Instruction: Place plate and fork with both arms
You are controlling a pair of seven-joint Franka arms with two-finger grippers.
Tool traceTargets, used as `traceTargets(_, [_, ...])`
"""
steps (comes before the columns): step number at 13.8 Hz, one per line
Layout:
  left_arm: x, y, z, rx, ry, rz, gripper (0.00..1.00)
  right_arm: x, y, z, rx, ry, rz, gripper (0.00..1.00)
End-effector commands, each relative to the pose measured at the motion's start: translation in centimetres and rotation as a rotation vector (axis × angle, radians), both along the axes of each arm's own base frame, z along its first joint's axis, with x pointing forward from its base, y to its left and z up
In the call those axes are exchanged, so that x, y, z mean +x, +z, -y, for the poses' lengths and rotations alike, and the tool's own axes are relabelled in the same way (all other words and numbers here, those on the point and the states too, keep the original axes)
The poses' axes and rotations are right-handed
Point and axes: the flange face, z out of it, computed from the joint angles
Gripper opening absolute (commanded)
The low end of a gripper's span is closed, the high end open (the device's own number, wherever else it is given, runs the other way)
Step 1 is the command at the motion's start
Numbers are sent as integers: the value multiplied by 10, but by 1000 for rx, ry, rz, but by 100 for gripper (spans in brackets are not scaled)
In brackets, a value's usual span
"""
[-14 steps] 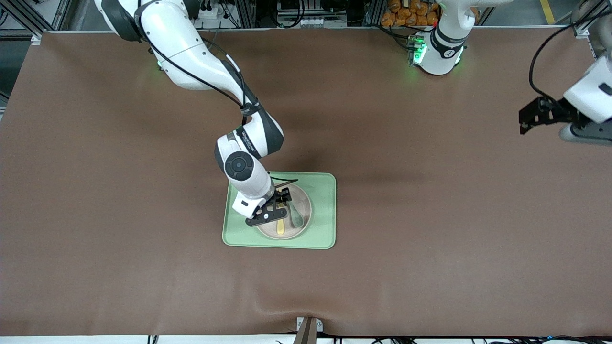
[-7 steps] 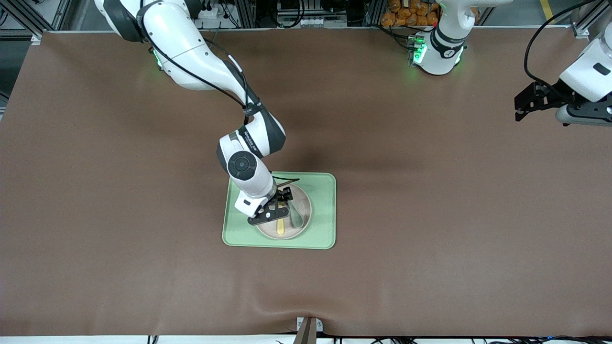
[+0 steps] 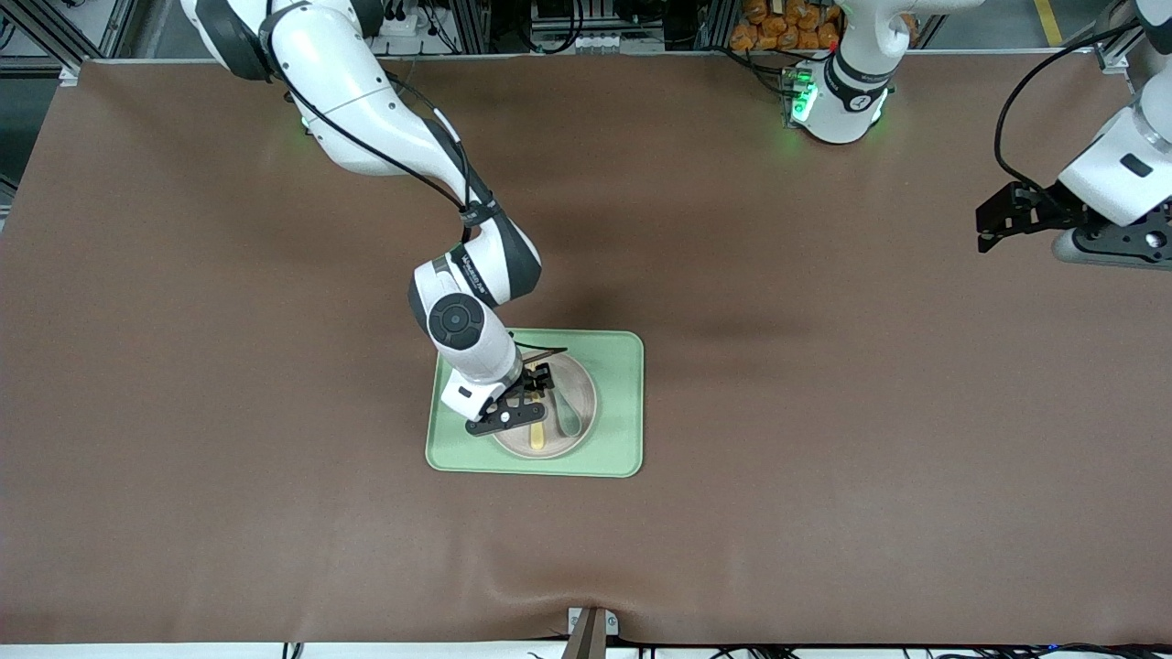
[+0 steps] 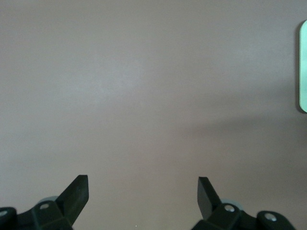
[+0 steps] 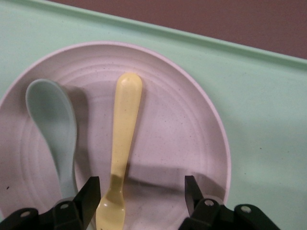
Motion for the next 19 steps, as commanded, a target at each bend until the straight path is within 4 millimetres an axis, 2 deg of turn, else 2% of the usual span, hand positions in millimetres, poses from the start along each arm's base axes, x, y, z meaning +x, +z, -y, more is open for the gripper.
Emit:
traceTargets(1, [2, 6, 0, -18, 20, 12, 100, 3, 2, -4, 3, -19, 3, 79])
traceTargets(3, [5, 2, 0, -28, 13, 8, 100, -3, 0, -12, 2, -24, 0, 79])
traceTargets(6, [5, 3, -8, -30, 23, 11, 100, -4, -4, -9, -7, -26, -3, 79])
traceTargets(11, [5, 7, -7, -53, 36, 19, 100, -5, -7, -9, -25, -11, 2, 72])
traceTargets(12, [4, 12, -6, -55, 41, 28, 100, -5, -7, -10, -25, -12, 2, 72])
traceTargets(19, [4, 13, -8, -53, 57, 30, 100, -12, -16, -17, -31, 3, -8, 69])
